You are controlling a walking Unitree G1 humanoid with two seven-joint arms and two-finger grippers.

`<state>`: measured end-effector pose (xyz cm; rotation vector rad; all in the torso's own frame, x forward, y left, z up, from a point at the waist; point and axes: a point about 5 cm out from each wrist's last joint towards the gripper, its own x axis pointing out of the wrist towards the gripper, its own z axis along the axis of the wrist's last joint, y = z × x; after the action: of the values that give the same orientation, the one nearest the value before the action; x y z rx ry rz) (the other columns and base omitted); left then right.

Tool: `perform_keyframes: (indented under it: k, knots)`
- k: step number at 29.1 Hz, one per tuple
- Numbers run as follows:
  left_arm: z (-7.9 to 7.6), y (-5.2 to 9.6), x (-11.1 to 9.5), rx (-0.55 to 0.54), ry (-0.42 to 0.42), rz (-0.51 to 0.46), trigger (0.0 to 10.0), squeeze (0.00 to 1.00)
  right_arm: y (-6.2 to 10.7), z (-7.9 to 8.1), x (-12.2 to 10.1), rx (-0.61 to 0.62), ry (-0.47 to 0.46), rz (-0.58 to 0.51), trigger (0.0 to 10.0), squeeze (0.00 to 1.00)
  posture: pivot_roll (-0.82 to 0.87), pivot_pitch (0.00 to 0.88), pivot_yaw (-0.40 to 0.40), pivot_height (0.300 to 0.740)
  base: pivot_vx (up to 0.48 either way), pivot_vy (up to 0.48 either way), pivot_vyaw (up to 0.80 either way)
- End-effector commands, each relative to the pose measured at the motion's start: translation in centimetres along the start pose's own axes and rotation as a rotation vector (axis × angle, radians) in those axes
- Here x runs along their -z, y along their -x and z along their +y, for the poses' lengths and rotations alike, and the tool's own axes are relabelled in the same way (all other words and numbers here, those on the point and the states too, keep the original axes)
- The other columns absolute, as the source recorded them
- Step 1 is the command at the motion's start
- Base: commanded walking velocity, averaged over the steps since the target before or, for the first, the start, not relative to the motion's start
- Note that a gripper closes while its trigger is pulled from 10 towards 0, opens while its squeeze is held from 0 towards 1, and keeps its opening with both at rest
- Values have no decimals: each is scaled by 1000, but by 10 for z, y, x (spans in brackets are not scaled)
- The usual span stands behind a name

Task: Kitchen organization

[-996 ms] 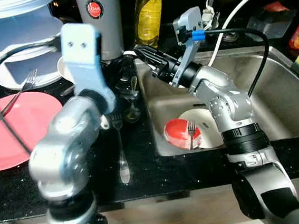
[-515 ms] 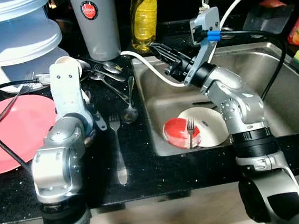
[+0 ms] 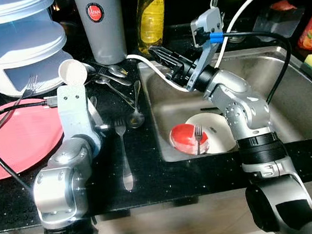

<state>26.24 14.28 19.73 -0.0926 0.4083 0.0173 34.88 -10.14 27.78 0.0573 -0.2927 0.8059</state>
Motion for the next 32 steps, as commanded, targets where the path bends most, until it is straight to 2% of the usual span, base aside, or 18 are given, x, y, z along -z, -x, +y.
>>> perform_keyframes:
  k: [1, 2, 3, 4, 9, 14, 15, 16, 17, 18, 19, 20, 21, 22, 23, 25, 28, 32]
  knots:
    - [2, -5, 22, -10, 31, 121, 3843, 0, -3, 1, 0, -12, -1, 7, 10000, 0, 194, 1, -13, 740, 0, 0, 0]
    - [4, -6, 25, -20, 33, 133, 549, 0, -3, 1, 0, -12, -2, 6, 10000, 0, 194, 1, -13, 740, 0, 0, 0]
    - [4, -6, 25, -20, 33, 133, 549, 0, -3, 1, 0, -12, -2, 6, 10000, 0, 194, 1, -13, 740, 0, 0, 0]
    - [6, -6, 28, -34, 29, 144, 0, 0, -2, 1, 0, -10, -2, 6, 10000, 0, 194, 1, -13, 740, 0, 0, 0]
    - [11, -7, 35, -73, 36, 176, 0, 0, -1, 0, 0, -4, -2, 8, 10000, 0, 185, 3, 2, 740, 0, 0, 0]
    - [11, -8, 33, -75, 40, 158, 0, 0, -1, 0, 0, -3, -1, 7, 10000, 0, 185, 0, 1, 740, 0, 0, 0]
    - [10, -8, 28, -67, 39, 125, 0, 0, -1, 1, 0, -4, -1, 6, 10000, 0, 185, 0, 0, 740, 0, 0, 0]
    - [6, -6, 9, -42, -17, 1, 0, 0, -2, 1, 0, -6, -1, 5, 10000, 0, 188, 0, -4, 740, 0, 0, 0]
    - [6, -6, 9, -42, -17, 1, 0, 0, -2, 1, 0, -6, -1, 5, 10000, 0, 188, 0, -4, 740, 0, 0, 0]
    - [1, -4, -8, -23, -66, -114, 0, 0, -2, 1, 0, -7, -2, 4, 10000, 0, 188, 0, -6, 740, 0, 0, 0]
    - [1, -4, -8, -23, -66, -114, 0, 0, -2, 1, 0, -7, -2, 4, 10000, 0, 188, 0, -6, 740, 0, 0, 0]
    - [-5, 2, -27, 3, -122, -240, 0, 0, -3, 1, 0, -10, -1, 3, 10000, 0, 188, 0, -6, 740, 0, 0, 0]
    - [-10, 7, -41, 11, -163, -337, 4706, 0, -4, 2, -1, -14, -1, 1, 10000, 0, 189, 0, -9, 740, 0, 0, 0]
    - [-13, 10, -50, 13, -187, -395, 6392, 0, -5, 2, -1, -16, 0, 1, 10000, 0, 190, 0, -12, 740, 0, 0, 0]
    - [-17, 13, -57, 29, -204, -440, 10000, 0, -5, 2, -1, -18, 1, 0, 10000, 0, 190, 0, -12, 740, 0, 0, 0]
    - [-17, 13, -57, 29, -204, -440, 10000, 0, -5, 2, -1, -18, 1, 0, 10000, 0, 190, 0, -12, 740, 0, 0, 0]
    - [-37, 20, -69, 150, -233, -527, 10000, 0, -6, 2, -2, -19, 4, -4, 10000, 0, 183, 0, -12, 740, 0, 0, 0]
    - [-53, 19, -71, 222, -256, -548, 10000, 0, -5, 1, -3, -14, 9, -5, 10000, 0, 183, 0, -12, 740, 0, 0, 0]
